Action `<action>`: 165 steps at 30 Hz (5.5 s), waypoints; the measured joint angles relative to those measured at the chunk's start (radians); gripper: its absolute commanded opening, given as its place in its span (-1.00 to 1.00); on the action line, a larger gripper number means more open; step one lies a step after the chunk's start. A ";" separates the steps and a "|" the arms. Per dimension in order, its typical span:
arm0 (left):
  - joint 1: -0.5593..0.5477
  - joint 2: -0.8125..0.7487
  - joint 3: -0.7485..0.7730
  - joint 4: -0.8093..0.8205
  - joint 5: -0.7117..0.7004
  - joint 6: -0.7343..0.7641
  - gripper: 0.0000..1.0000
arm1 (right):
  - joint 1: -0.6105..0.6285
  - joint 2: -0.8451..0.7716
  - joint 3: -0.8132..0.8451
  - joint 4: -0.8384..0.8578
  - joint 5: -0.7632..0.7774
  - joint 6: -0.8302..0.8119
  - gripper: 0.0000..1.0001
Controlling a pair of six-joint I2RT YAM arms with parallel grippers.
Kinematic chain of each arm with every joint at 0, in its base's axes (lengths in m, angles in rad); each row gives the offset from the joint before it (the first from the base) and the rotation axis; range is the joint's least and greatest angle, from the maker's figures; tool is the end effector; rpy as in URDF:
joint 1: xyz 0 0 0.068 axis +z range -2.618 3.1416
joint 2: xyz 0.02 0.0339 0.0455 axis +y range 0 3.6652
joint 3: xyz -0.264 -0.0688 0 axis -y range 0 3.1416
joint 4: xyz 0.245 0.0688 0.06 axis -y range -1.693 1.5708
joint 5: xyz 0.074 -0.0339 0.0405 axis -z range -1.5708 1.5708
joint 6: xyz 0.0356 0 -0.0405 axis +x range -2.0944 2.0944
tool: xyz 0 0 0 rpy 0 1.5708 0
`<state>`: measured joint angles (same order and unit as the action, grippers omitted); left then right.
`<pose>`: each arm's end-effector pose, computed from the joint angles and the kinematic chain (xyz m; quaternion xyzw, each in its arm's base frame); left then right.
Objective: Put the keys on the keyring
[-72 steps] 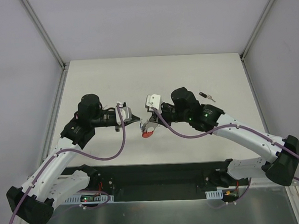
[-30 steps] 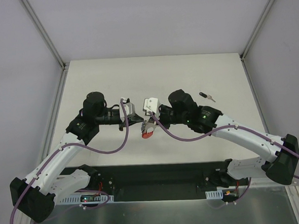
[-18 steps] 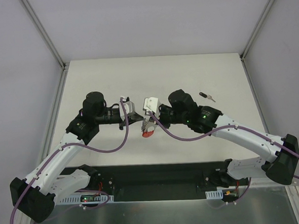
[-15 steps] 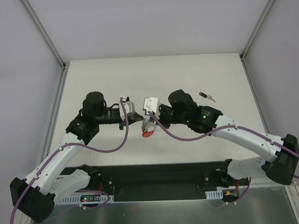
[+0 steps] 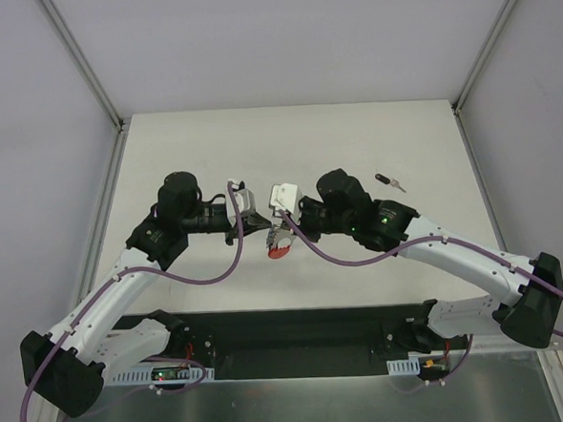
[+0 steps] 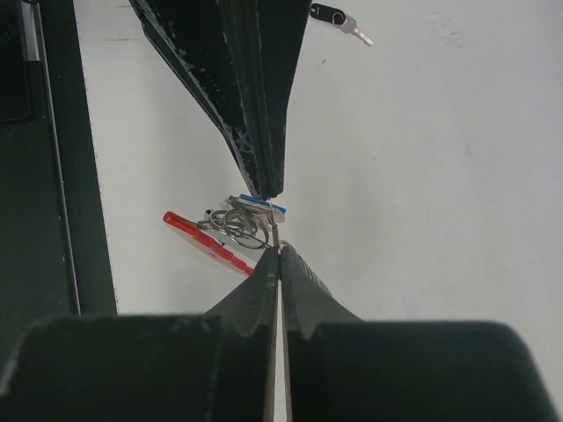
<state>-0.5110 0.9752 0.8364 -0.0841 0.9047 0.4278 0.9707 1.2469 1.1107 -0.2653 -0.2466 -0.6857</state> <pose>0.1751 -0.1303 0.3363 0.5612 0.5034 -0.3646 0.5466 0.1548 0.2416 0.3475 -0.6556 0.5096 0.1793 0.5276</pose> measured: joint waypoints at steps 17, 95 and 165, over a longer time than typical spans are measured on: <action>0.000 0.006 0.000 0.021 0.002 -0.040 -1.00 | 0.005 0.000 0.000 0.000 0.017 -0.007 -0.97; 0.042 0.068 0.000 0.050 0.107 -0.153 -1.00 | 0.060 -0.090 -0.085 0.017 0.154 -0.083 -0.97; 0.012 0.087 -0.018 0.130 0.081 -0.185 -1.00 | 0.073 -0.070 -0.084 0.037 0.180 -0.032 -0.97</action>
<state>-0.4988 1.0618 0.8181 0.0460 0.9859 0.2432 1.0435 1.1770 1.0264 -0.2283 -0.0662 -0.7181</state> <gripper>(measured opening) 0.003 0.020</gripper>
